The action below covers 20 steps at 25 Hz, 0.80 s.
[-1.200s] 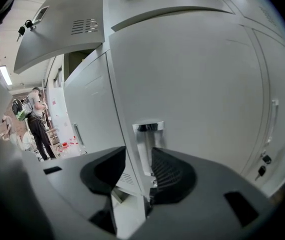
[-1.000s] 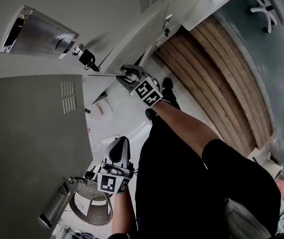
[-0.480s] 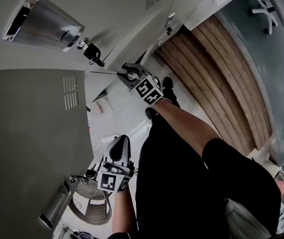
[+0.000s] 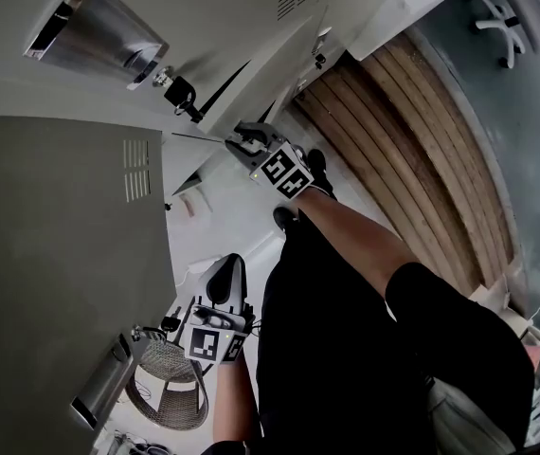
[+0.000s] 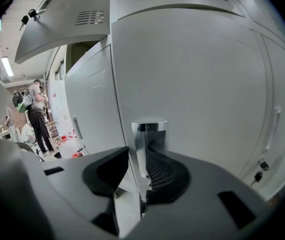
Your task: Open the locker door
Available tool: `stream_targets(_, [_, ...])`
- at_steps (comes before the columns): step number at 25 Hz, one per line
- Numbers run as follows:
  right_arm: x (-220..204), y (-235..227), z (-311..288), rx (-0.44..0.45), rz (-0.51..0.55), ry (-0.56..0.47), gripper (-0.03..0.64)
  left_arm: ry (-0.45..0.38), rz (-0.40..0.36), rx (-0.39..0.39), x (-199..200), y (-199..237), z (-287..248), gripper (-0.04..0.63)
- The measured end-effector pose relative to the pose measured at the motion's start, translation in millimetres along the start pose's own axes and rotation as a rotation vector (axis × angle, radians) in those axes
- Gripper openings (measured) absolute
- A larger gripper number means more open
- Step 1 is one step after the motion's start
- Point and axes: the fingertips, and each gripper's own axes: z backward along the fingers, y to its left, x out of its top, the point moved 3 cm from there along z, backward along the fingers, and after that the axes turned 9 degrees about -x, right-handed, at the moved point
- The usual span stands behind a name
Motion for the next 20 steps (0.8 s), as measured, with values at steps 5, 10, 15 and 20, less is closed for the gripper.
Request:
stream_targets(5, [-6.2,0.4,13.2,0.017,0.007,0.006,0.117,-0.015,0.002,0.007,-1.3,-3.5,2.4,0.018])
stream_targets(10, [-13.5,-1.2,27.7,0.065,-0.004,-0.005,0.12,-0.035,0.01,0.008,-5.9,-11.1,-0.8,0.018])
stream_targets(15, [-22.1,-4.0,44.3,0.095,0.002,-0.022,0.12,-0.041,0.011,-0.009,-10.5,-23.5,-10.4,0.018])
stream_targets(20, [-27.4,-5.5,55.7,0.121,0.053,-0.011,0.118,-0.037,0.007,-0.028,-11.8,-37.3,-22.9,0.018])
